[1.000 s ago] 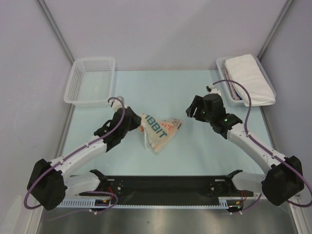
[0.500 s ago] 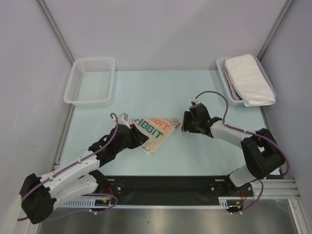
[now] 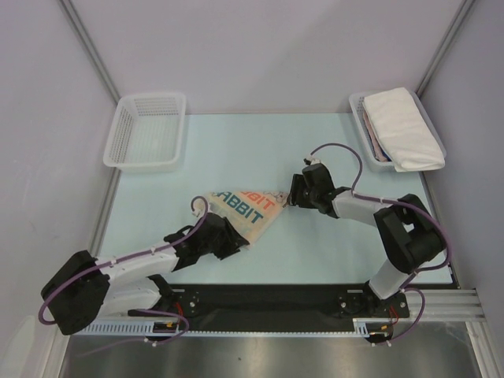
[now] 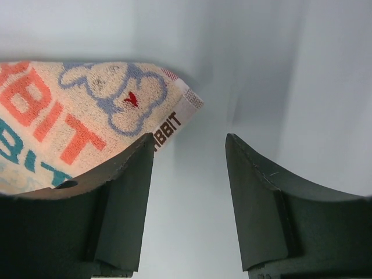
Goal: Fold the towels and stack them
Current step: Flatten out the crumpled towel
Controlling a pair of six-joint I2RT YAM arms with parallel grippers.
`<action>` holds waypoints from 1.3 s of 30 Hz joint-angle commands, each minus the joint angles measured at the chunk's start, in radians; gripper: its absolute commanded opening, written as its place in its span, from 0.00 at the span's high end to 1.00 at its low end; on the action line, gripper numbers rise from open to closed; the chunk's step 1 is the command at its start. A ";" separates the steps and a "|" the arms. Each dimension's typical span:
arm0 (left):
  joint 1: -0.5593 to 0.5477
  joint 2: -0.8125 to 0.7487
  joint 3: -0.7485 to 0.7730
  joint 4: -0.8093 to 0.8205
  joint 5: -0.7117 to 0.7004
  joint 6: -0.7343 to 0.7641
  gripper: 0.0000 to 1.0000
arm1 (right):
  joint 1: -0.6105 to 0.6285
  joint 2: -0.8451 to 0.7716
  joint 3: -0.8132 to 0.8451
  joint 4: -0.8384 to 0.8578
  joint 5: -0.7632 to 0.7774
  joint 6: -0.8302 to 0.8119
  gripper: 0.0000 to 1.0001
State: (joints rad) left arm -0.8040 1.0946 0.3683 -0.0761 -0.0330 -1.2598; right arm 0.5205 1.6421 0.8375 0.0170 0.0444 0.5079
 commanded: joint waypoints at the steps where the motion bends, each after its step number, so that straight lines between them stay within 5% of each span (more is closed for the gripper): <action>1: -0.030 0.045 0.024 0.113 0.025 -0.056 0.49 | -0.002 0.021 0.029 0.086 0.014 0.011 0.43; 17: -0.067 0.139 0.078 0.105 0.039 -0.052 0.48 | -0.011 0.111 0.072 0.150 0.012 0.038 0.60; 24: -0.078 0.142 0.083 0.085 0.036 -0.073 0.42 | -0.011 0.114 0.077 0.140 0.025 0.040 0.79; 31: -0.080 0.185 0.087 0.101 0.044 -0.087 0.42 | -0.004 0.061 0.060 0.100 0.069 0.034 0.93; 39: -0.080 0.203 0.087 0.084 0.036 -0.107 0.48 | 0.018 -0.054 0.034 0.011 0.103 0.043 0.96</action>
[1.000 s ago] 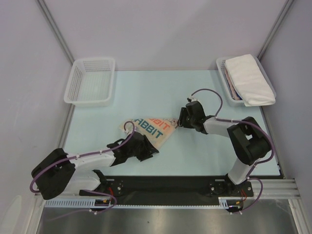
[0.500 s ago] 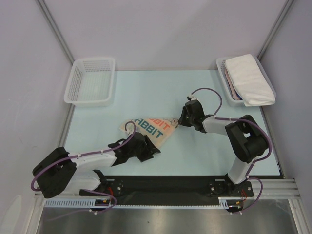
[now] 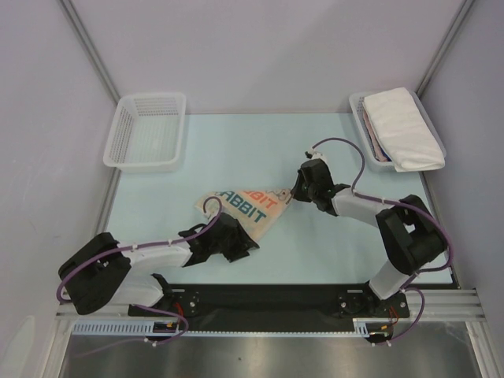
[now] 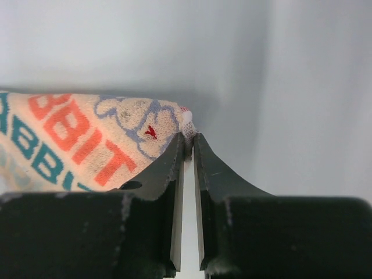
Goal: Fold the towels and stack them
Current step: Flatten out the crumpled towel
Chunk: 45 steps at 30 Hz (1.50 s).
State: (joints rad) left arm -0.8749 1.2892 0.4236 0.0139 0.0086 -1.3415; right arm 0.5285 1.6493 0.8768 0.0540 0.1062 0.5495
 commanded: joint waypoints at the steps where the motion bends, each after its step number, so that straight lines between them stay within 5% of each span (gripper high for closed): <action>1: -0.009 0.009 0.035 -0.006 -0.006 -0.028 0.48 | 0.013 -0.080 -0.012 -0.032 0.041 0.004 0.96; 22: -0.009 -0.053 0.057 -0.179 -0.116 0.005 0.54 | 0.102 -0.299 -0.114 -0.198 0.147 0.041 0.98; 30: -0.009 -0.100 0.050 -0.206 -0.156 0.033 0.48 | 0.114 -0.344 -0.134 -0.218 0.144 0.053 0.98; 45: -0.018 -0.041 0.069 -0.196 -0.125 0.061 0.62 | 0.149 -0.385 -0.142 -0.269 0.170 0.066 0.98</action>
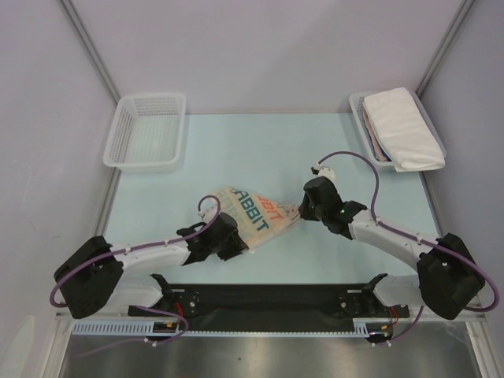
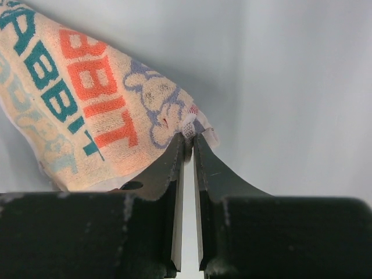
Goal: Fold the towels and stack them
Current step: Flatten out the crumpled towel
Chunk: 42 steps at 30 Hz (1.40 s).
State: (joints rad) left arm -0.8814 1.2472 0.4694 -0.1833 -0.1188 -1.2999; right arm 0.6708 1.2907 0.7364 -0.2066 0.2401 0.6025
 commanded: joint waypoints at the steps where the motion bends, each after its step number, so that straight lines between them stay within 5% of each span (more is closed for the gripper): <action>1: -0.011 -0.002 0.021 -0.002 -0.001 0.021 0.62 | 0.007 -0.027 0.000 -0.011 0.036 0.013 0.98; 15: -0.010 -0.117 0.052 -0.004 -0.065 0.114 1.00 | 0.012 -0.057 0.024 -0.051 0.036 -0.003 0.98; 27: 0.053 -0.175 0.120 -0.012 -0.056 0.252 1.00 | 0.010 -0.074 0.121 -0.140 0.050 -0.058 0.97; 42: 0.304 -0.132 0.143 0.134 0.220 0.346 1.00 | 0.006 -0.056 0.256 -0.196 0.064 -0.081 1.00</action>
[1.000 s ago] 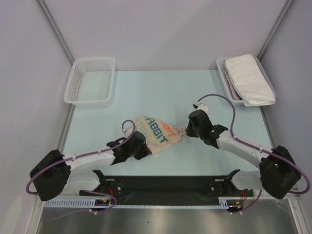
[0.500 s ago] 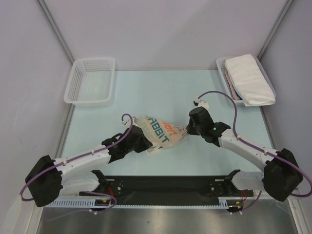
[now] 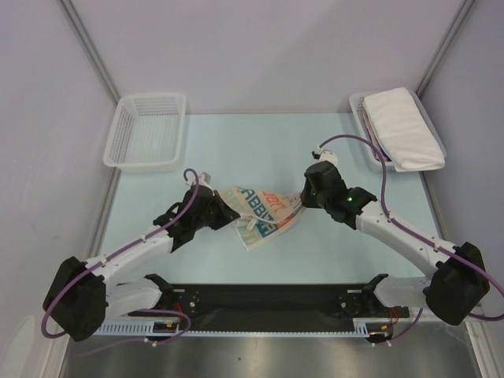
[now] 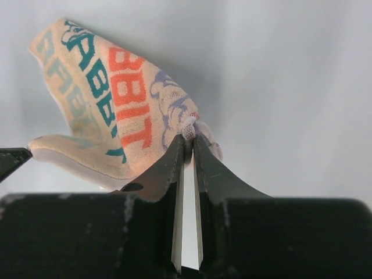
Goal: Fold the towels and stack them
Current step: Flatten out the crumpled towel
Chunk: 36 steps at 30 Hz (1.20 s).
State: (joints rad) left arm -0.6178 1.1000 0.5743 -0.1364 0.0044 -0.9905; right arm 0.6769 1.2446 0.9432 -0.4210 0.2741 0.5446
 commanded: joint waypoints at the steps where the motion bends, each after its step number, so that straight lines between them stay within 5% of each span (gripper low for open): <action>1: 0.062 0.052 0.070 0.104 0.144 0.044 1.00 | -0.017 0.005 0.101 0.014 0.024 -0.038 0.99; 12: 0.227 0.377 0.492 0.172 0.235 0.151 1.00 | -0.183 0.349 0.492 0.091 -0.115 -0.123 1.00; 20: 0.282 0.463 0.713 0.192 0.295 0.177 1.00 | -0.263 0.363 0.586 0.128 -0.165 -0.107 1.00; 24: 0.283 0.403 0.652 0.166 0.293 0.190 1.00 | -0.255 0.316 0.534 0.081 -0.110 -0.098 1.00; 30: 0.260 0.298 0.288 0.248 0.353 0.130 1.00 | -0.214 0.227 0.211 0.076 -0.093 -0.006 1.00; 36: 0.093 0.320 0.108 0.308 0.349 0.133 0.94 | -0.077 0.138 -0.078 0.116 -0.056 0.124 1.00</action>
State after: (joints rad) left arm -0.4458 1.4158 0.6914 0.0929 0.3225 -0.8551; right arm 0.5301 1.4532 0.9325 -0.3241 0.1780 0.5690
